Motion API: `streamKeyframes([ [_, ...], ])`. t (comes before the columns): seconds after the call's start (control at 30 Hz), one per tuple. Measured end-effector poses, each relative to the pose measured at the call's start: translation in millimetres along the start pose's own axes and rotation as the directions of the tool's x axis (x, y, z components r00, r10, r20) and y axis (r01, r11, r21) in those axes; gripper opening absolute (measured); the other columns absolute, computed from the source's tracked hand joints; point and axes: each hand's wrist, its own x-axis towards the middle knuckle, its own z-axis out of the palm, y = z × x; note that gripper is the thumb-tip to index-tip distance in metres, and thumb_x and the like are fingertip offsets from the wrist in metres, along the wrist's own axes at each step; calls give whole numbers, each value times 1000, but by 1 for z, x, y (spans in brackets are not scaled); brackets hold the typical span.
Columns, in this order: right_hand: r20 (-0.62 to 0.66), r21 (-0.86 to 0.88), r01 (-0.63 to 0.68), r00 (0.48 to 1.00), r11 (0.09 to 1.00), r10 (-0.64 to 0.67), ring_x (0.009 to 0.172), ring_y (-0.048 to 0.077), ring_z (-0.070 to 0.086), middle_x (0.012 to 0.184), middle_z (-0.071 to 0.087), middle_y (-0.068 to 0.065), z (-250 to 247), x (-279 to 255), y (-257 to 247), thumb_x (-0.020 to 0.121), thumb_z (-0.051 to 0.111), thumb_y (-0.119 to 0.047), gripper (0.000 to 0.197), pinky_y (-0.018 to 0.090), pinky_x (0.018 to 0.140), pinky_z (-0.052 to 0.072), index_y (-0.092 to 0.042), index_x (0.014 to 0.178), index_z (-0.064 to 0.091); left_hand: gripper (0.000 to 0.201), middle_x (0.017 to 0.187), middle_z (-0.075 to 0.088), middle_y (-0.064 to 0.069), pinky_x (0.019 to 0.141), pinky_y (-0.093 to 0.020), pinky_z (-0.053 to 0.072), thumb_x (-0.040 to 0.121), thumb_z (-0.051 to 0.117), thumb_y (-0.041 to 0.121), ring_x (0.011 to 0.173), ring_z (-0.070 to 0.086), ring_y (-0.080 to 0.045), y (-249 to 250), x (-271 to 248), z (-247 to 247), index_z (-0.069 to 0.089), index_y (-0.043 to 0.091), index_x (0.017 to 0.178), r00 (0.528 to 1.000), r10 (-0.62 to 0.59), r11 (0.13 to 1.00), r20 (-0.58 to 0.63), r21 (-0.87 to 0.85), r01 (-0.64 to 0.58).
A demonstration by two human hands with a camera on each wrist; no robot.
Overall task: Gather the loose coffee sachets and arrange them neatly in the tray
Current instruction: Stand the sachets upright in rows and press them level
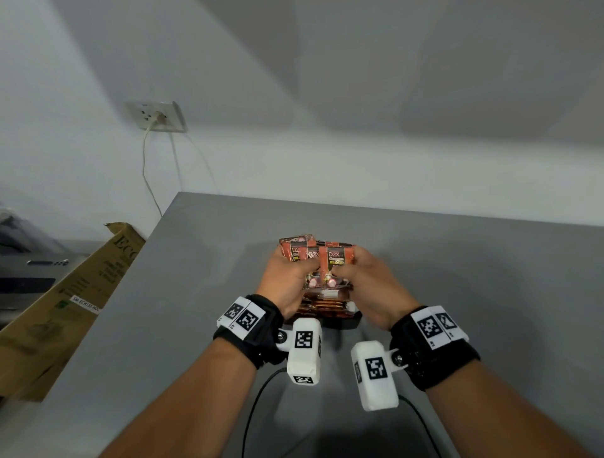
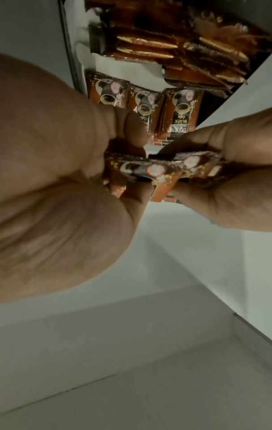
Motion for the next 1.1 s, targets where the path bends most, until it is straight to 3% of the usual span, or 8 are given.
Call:
streamKeyframes([
  [0.2, -103, 3, -6, 995, 1000, 6, 79, 18, 66, 97, 74, 9, 2, 3, 0, 100, 50, -1, 22, 28, 62, 49, -13, 111, 64, 28, 97, 70, -20, 66, -39, 60, 96, 50, 7, 78, 71, -29, 4, -2, -4, 59, -5, 120, 996, -89, 990, -13, -112, 87],
  [0.33, -137, 52, -11, 990, 999, 18, 89, 29, 63, 113, 71, 24, -12, 7, -3, 99, 51, -1, 23, 32, 67, 47, -11, 116, 63, 26, 98, 73, -23, 73, -44, 59, 95, 42, -3, 80, 72, -30, 8, 1, -12, 59, -4, 115, 997, -77, 993, -16, -85, 76],
  [0.5, -3, 20, -22, 1000, 1000, 22, 68, 12, 68, 92, 75, 7, 0, 3, -2, 99, 52, 1, 24, 22, 55, 50, -13, 110, 67, 22, 99, 73, -20, 65, -39, 58, 90, 63, -6, 84, 73, -31, 2, -2, -5, 63, -4, 111, 1000, 19, 998, 16, 61, -20],
  [0.6, 17, 34, -18, 1000, 999, 18, 72, 13, 68, 91, 75, 4, 7, 0, 2, 99, 53, 0, 23, 23, 57, 51, -17, 106, 67, 17, 96, 74, -18, 63, -38, 59, 90, 62, -7, 83, 73, -30, 0, -4, -2, 66, -2, 105, 999, 31, 997, 44, 66, -34],
  [0.67, 15, 74, -17, 1000, 997, 16, 75, 14, 69, 91, 75, 4, 9, -1, 2, 100, 51, 0, 24, 26, 63, 52, -17, 104, 68, 12, 94, 75, -15, 68, -39, 60, 95, 59, 1, 84, 73, -27, 0, -4, -2, 69, 4, 101, 998, 13, 999, 68, 48, -16],
  [0.77, -67, 105, -4, 998, 994, 11, 73, 15, 66, 89, 74, 4, 5, 2, -1, 99, 51, 0, 24, 27, 64, 49, -14, 108, 69, 23, 95, 75, -14, 67, -36, 59, 101, 53, 19, 80, 72, -24, 2, -4, -4, 63, 3, 114, 999, -37, 999, 33, -22, 38],
  [0.97, -196, 227, -73, 973, 971, 119, 67, 21, 52, 85, 59, 15, -11, 3, 2, 97, 49, 0, 13, 32, 58, 46, -5, 95, 62, 13, 93, 73, -15, 66, -37, 59, 94, 60, -1, 76, 71, -26, 5, 4, -17, 67, 10, 93, 994, 74, 994, -79, 86, -68],
  [1.1, -192, 267, -76, 973, 961, 130, 63, 19, 54, 72, 61, 9, -12, 0, 8, 96, 50, 1, 19, 31, 55, 45, -7, 81, 58, 21, 102, 67, -26, 66, -45, 57, 87, 67, -8, 78, 68, -33, 3, 6, -20, 59, 11, 92, 983, 125, 989, -132, 90, -113],
])
